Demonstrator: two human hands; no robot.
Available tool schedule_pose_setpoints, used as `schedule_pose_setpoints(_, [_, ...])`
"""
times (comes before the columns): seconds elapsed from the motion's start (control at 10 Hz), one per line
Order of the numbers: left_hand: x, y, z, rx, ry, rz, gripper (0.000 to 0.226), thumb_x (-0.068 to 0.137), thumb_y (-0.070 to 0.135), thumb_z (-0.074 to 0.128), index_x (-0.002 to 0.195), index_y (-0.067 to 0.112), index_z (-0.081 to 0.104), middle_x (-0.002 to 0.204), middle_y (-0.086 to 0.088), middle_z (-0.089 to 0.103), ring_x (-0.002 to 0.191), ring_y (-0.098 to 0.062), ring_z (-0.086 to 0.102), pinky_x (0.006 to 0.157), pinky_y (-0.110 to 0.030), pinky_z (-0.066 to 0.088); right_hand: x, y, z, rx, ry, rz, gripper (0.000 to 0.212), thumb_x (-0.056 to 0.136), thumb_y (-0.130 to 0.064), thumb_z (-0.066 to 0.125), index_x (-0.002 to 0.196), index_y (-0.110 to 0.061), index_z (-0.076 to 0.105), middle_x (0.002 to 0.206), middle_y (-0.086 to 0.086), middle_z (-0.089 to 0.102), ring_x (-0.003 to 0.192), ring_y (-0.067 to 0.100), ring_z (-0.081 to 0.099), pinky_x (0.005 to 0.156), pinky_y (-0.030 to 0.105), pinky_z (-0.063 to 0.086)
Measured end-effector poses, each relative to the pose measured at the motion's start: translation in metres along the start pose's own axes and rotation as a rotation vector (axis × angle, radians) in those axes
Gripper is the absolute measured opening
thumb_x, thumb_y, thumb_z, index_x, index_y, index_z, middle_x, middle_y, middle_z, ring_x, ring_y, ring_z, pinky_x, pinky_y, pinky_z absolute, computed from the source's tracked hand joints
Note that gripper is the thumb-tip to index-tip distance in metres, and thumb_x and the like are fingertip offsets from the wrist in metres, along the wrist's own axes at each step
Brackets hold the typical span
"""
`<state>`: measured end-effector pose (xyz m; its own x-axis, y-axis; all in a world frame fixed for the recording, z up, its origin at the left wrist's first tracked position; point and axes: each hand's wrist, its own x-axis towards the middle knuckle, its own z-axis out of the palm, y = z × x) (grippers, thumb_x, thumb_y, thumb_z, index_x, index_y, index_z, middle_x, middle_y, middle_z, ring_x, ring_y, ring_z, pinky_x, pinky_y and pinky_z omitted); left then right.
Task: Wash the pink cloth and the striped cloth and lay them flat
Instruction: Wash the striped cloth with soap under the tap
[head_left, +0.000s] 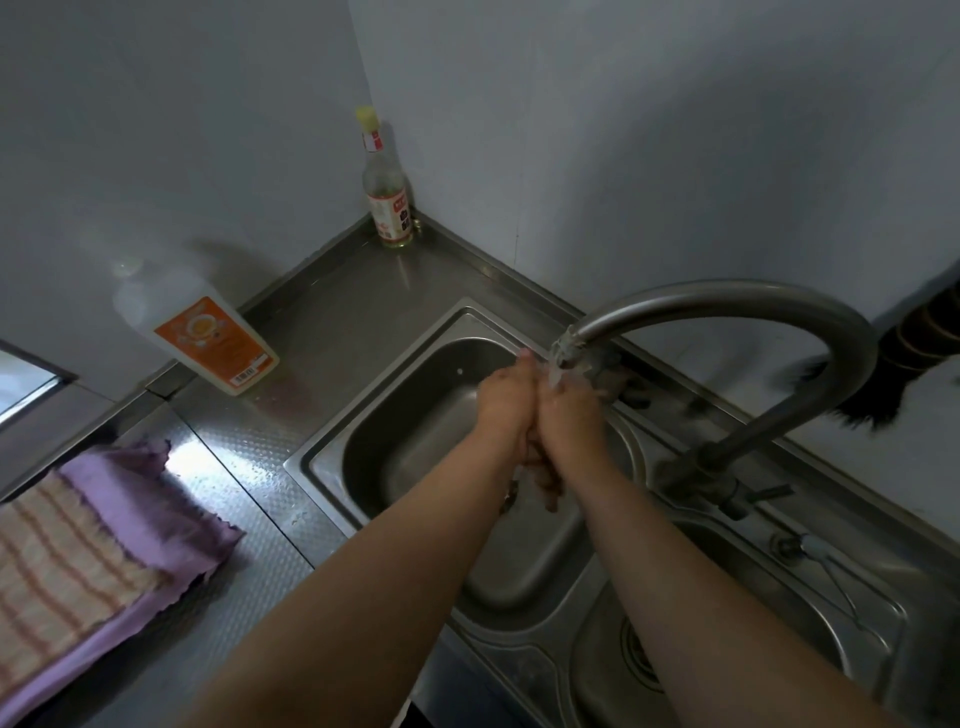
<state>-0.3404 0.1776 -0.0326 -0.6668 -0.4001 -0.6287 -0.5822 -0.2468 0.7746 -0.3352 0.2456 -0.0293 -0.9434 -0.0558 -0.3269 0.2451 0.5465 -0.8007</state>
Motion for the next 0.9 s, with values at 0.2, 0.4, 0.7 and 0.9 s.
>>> schedule_pose_setpoints(0.2, [-0.007, 0.006, 0.007, 0.030, -0.051, -0.018, 0.033, 0.096, 0.030, 0.053, 0.067, 0.014, 0.057, 0.058, -0.002, 0.052, 0.053, -0.016, 0.049, 0.052, -0.023, 0.041, 0.019, 0.003, -0.009, -0.019, 0.003, 0.136, 0.026, 0.098, -0.010, 0.040, 0.098, 0.001, 0.064, 0.100, 0.017, 0.064, 0.100, 0.030, 0.058, 0.071, 0.023, 0.038])
schedule_pose_setpoints(0.4, [-0.006, 0.029, -0.006, -0.190, -0.088, -0.083, 0.030, 0.096, 0.032, 0.050, 0.072, 0.016, 0.057, 0.062, -0.002, 0.055, 0.050, -0.015, 0.050, 0.057, -0.028, 0.044, 0.009, -0.016, -0.001, -0.014, 0.011, 0.071, 0.028, 0.097, -0.027, 0.044, 0.097, -0.004, 0.060, 0.083, 0.006, 0.057, 0.076, 0.021, 0.054, 0.068, 0.031, 0.044])
schedule_pose_setpoints(0.7, [-0.011, 0.012, -0.012, -0.350, -0.251, -0.149, 0.036, 0.095, 0.039, 0.054, 0.076, 0.011, 0.065, 0.061, -0.002, 0.063, 0.053, -0.012, 0.059, 0.060, -0.025, 0.047, 0.009, 0.008, 0.005, 0.017, 0.036, 0.065, 0.037, 0.100, -0.033, 0.036, 0.086, -0.011, 0.063, 0.080, 0.006, 0.065, 0.074, 0.020, 0.063, 0.063, 0.030, 0.045])
schedule_pose_setpoints(0.9, [-0.028, 0.003, -0.020, -0.129, -0.526, -0.094, 0.020, 0.095, 0.013, 0.056, 0.103, -0.003, 0.064, 0.078, -0.012, 0.066, 0.066, -0.018, 0.060, 0.057, -0.024, 0.049, 0.015, 0.065, -0.034, 0.306, 0.055, 0.198, 0.028, 0.098, -0.023, 0.049, 0.109, -0.002, 0.063, 0.082, 0.000, 0.062, 0.073, 0.020, 0.060, 0.061, 0.018, 0.049])
